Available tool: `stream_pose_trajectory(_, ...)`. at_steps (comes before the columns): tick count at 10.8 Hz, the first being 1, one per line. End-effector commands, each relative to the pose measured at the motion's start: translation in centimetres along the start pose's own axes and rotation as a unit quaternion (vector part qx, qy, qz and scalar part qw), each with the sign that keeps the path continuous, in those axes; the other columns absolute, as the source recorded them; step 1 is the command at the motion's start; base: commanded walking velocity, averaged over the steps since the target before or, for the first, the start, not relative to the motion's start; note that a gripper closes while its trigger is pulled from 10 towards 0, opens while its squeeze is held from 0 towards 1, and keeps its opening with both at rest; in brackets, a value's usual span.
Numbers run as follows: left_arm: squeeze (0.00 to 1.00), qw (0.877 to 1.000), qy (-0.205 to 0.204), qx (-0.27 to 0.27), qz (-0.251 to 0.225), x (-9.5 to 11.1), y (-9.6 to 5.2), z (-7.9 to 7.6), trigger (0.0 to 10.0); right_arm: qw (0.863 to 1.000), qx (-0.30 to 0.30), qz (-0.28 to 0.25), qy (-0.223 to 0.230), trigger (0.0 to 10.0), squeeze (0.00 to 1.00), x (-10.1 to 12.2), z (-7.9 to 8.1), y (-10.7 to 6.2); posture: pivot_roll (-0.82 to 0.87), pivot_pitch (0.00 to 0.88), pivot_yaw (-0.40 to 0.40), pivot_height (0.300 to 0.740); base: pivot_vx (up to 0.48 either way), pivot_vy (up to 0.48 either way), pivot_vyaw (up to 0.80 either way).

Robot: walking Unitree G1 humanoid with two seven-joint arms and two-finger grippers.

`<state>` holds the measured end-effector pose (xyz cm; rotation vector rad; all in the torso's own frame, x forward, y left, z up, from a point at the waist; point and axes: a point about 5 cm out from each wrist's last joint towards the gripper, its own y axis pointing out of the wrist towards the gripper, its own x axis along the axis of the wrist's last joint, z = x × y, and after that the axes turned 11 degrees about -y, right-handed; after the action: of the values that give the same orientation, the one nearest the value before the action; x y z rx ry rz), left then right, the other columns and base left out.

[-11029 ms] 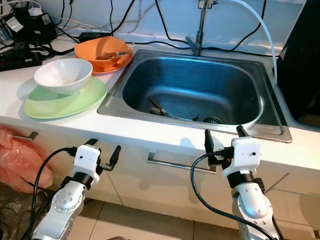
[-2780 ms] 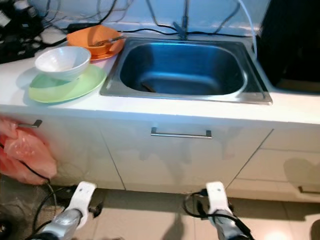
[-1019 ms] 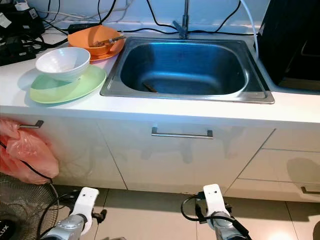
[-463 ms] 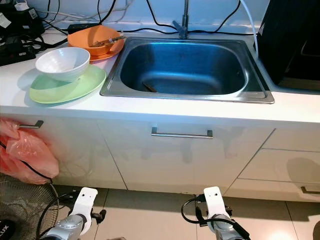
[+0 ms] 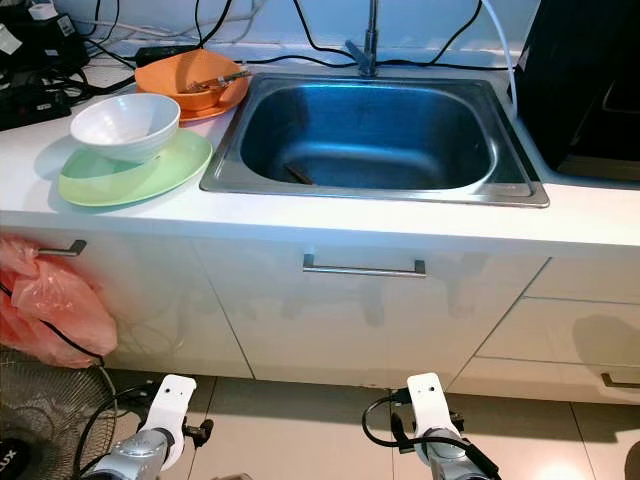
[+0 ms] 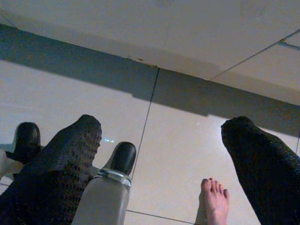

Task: Kitchen organization

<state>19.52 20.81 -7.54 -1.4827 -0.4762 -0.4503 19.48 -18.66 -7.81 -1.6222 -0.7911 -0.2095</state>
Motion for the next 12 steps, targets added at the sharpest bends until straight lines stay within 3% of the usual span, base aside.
stream_pose_trajectory(1, 0.0, 1.0, 0.005, 0.0, 0.006, -0.17, -0.02, 0.07, 10.0, 1.0, 0.004, 0.005, -0.008, 10.0, 0.0, 0.06, -0.03, 0.04, 0.11, 0.017, 0.012, 0.74, 0.0, 0.0, 0.0)
stream_pose_trajectory(12, 0.0, 1.0, 0.001, -0.004, 0.008, -0.36, -0.03, -0.06, 10.0, 1.0, 0.008, 0.009, -0.017, 10.0, 0.0, -0.26, 0.18, -0.02, 0.1, 0.026, 0.009, 0.74, 0.0, 0.0, 0.0)
